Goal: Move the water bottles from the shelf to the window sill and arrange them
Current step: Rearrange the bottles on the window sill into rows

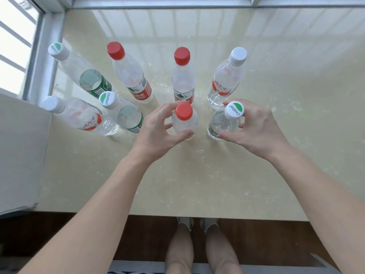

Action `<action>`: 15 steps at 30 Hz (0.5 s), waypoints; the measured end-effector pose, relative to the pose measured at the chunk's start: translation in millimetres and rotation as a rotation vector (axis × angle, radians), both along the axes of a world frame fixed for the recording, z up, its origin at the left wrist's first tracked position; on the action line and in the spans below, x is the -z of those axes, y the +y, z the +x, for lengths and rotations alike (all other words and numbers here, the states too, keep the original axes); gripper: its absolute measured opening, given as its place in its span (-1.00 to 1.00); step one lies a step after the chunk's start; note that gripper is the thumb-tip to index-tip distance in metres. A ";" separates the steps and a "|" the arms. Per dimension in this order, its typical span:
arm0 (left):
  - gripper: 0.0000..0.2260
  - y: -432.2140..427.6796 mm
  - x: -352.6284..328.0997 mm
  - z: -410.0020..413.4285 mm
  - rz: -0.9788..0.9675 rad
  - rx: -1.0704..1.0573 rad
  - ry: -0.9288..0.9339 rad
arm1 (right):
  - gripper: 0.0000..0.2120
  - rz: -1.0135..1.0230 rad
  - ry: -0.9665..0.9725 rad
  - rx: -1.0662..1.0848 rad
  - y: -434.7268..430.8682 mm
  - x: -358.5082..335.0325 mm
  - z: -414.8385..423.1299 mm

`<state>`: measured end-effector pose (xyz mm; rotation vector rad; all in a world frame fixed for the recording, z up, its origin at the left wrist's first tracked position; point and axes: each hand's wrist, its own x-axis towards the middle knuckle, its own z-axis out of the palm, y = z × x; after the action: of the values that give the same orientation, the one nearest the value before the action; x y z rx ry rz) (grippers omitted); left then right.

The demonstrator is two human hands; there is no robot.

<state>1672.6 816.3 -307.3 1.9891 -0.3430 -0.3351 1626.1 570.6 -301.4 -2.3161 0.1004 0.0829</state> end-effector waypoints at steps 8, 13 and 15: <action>-0.45 1.9 2.8 2.3 0.027 -0.032 0.000 | -0.44 -0.015 0.013 0.010 -0.9 3.8 3.1; -0.45 1.2 4.8 1.4 0.044 -0.031 -0.023 | -0.44 -0.003 0.018 0.019 0.6 5.8 1.5; -0.44 1.5 6.4 0.9 0.047 -0.036 -0.020 | -0.43 -0.002 0.025 0.014 0.8 6.3 2.0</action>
<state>1673.5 817.8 -313.7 2.0436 -0.3145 -0.3032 1628.0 571.4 -307.7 -2.3165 0.1289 0.1047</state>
